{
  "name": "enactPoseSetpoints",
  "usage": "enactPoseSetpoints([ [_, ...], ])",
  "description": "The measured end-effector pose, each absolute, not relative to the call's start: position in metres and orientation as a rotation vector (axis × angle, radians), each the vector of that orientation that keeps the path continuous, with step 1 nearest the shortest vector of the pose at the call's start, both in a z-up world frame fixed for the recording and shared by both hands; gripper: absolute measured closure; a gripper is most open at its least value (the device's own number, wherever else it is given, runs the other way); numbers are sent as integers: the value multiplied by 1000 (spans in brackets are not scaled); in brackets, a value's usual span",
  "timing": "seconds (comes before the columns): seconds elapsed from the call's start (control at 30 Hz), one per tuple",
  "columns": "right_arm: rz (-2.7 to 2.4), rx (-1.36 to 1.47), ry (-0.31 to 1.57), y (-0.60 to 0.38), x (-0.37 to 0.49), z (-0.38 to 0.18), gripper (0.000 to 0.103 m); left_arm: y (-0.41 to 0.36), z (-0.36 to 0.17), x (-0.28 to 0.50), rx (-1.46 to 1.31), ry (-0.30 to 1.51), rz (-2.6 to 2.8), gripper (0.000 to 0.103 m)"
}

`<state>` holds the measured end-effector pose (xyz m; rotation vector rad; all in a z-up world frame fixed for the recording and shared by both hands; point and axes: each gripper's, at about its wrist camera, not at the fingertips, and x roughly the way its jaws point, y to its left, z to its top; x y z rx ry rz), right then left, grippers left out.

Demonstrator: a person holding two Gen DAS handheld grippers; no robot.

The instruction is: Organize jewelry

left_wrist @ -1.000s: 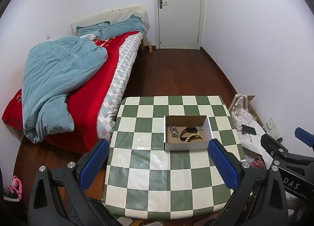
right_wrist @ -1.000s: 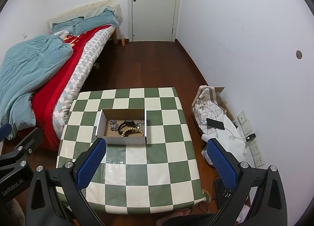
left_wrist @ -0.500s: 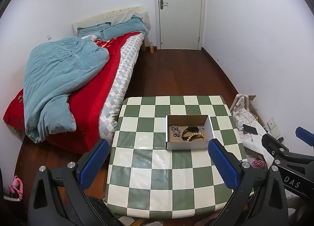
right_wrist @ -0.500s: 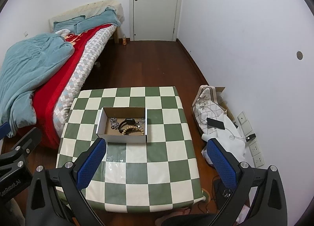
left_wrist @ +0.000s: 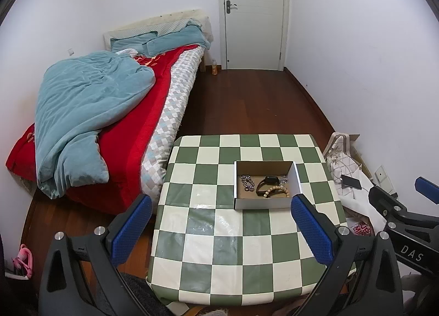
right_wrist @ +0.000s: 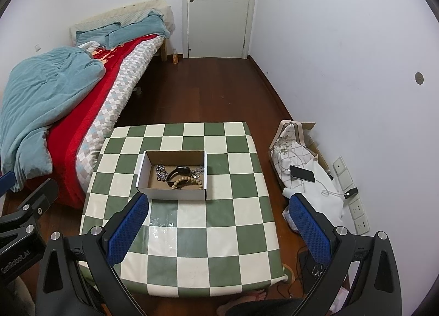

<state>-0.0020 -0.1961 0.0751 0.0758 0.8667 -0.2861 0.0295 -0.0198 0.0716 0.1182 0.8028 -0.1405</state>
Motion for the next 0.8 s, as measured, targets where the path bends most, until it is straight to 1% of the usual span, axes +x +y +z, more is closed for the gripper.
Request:
enactPoseSetpoints([
  [0.8, -284, 82, 866, -197, -3, 77, 0, -15, 71, 28, 111, 804, -136, 0],
])
